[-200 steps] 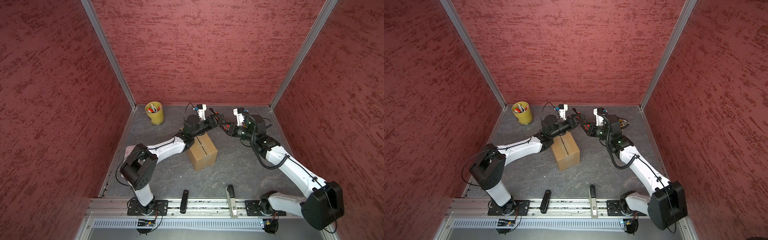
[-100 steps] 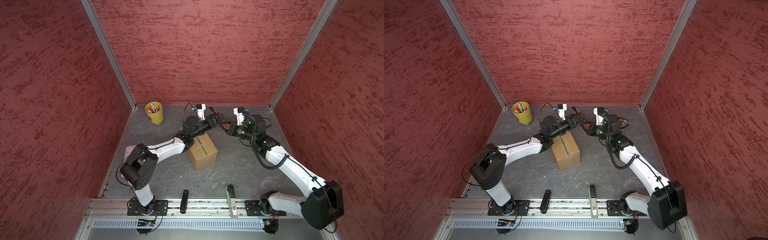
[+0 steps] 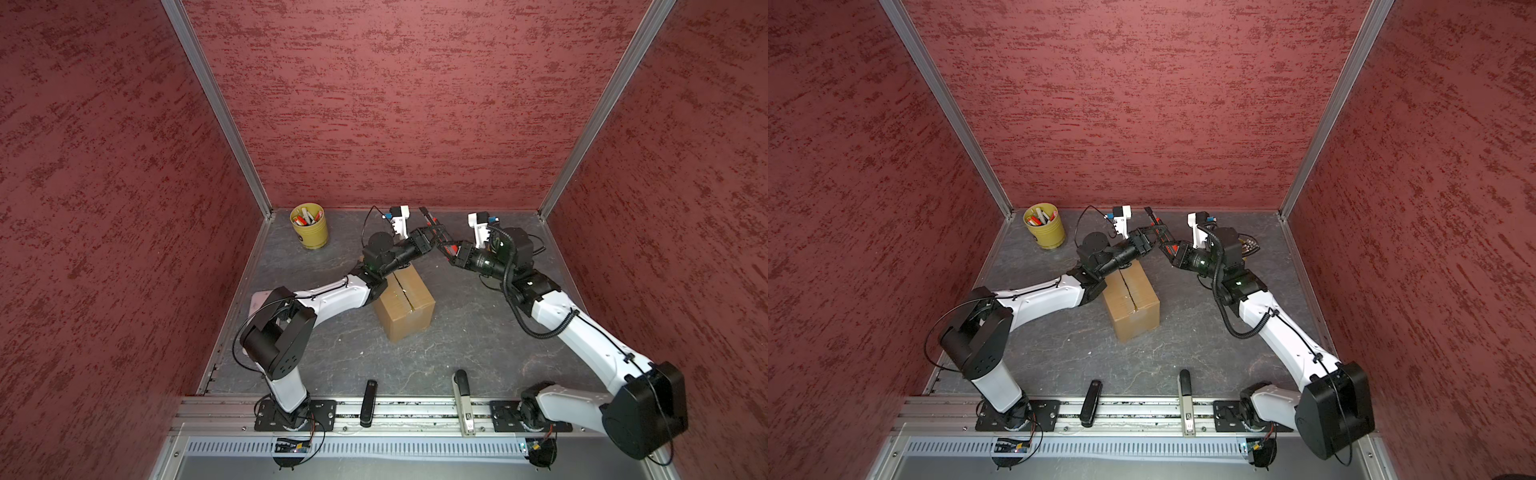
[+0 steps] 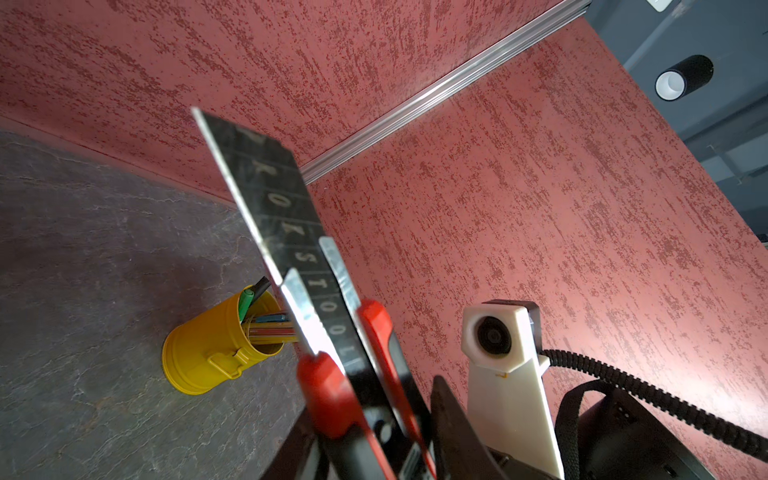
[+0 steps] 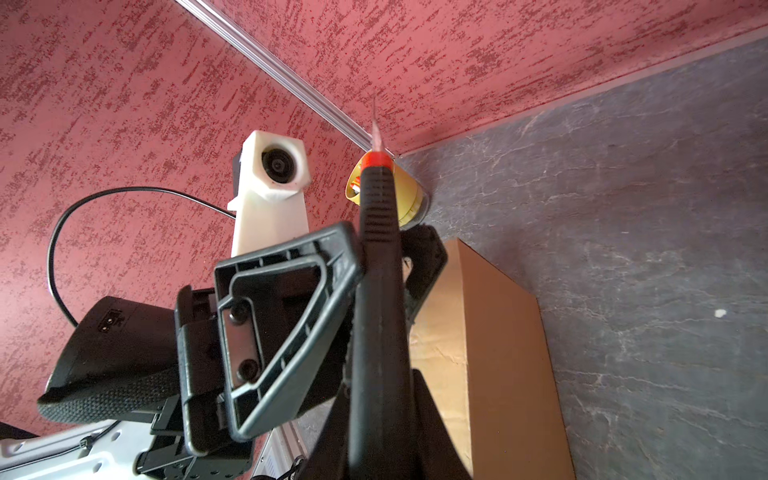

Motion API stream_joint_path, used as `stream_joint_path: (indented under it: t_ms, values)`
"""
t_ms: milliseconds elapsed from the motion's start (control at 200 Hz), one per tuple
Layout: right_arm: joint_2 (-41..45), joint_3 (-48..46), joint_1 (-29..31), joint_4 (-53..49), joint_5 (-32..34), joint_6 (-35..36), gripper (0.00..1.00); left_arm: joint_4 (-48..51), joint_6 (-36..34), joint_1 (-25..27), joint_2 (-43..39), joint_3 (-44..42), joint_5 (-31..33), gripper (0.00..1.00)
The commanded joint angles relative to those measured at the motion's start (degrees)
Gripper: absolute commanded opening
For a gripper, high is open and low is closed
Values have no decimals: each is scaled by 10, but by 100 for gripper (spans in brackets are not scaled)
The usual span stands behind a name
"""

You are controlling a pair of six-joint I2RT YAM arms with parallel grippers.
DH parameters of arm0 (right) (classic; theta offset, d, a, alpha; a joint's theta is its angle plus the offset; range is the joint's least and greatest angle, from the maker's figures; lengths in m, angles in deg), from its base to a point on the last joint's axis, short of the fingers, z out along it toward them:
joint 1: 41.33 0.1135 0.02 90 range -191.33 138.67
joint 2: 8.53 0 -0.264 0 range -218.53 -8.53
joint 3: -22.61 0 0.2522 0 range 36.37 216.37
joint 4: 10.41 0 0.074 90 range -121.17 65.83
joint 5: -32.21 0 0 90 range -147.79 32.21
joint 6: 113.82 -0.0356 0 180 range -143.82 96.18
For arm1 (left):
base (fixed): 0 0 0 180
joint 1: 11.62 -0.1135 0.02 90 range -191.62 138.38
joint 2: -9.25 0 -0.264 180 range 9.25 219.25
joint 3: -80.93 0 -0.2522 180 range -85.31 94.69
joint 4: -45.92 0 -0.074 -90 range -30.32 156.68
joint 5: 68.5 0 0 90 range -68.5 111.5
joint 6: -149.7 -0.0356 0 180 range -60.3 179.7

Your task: Unpack the express box

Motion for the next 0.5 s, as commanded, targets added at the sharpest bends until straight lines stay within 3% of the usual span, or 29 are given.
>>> stream_joint_path:
  t_ms: [0,496]
  values:
    - [4,15,3,12,4,-9,3,-22,-32,2,11,-7,0,21]
    - [12,14,3,19,19,-24,32,-57,-35,-6,7,-31,-3,2]
